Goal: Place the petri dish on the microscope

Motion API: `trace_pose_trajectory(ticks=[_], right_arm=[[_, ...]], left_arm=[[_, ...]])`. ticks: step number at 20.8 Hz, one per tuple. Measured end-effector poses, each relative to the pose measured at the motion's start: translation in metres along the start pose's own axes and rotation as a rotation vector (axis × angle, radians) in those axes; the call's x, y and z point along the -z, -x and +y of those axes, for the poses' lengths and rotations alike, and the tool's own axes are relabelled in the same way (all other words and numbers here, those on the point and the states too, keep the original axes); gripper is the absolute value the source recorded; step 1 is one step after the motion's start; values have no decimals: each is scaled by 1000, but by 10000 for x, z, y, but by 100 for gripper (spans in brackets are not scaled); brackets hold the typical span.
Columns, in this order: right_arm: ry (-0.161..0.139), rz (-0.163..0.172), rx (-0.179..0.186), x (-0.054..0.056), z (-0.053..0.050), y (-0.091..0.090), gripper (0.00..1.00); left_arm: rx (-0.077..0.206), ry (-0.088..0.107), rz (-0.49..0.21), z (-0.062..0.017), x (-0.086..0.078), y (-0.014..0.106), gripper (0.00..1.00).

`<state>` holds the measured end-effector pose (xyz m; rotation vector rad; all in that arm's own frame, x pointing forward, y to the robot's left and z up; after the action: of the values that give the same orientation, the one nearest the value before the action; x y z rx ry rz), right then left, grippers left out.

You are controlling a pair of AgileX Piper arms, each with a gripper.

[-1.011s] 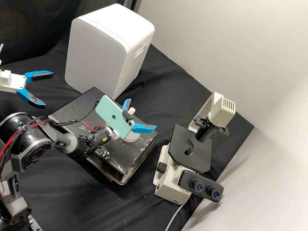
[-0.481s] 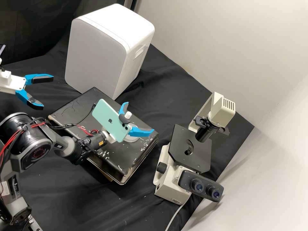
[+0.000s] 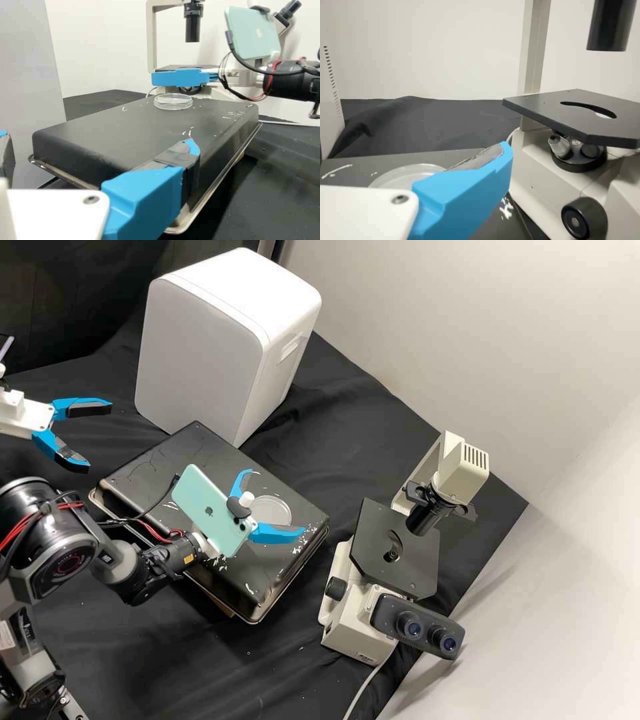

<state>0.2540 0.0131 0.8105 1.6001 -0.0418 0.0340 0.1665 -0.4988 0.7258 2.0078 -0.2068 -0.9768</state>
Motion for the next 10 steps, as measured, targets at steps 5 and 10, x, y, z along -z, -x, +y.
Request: trace_pose_trajectory(ticks=[5,10], right_arm=[[4,-45,24,-131,-67,47,100],[4,-74,52,-206,-137,35,100]], left_arm=[[0,0,0,0,0,0,100],[0,0,0,0,0,0,100]])
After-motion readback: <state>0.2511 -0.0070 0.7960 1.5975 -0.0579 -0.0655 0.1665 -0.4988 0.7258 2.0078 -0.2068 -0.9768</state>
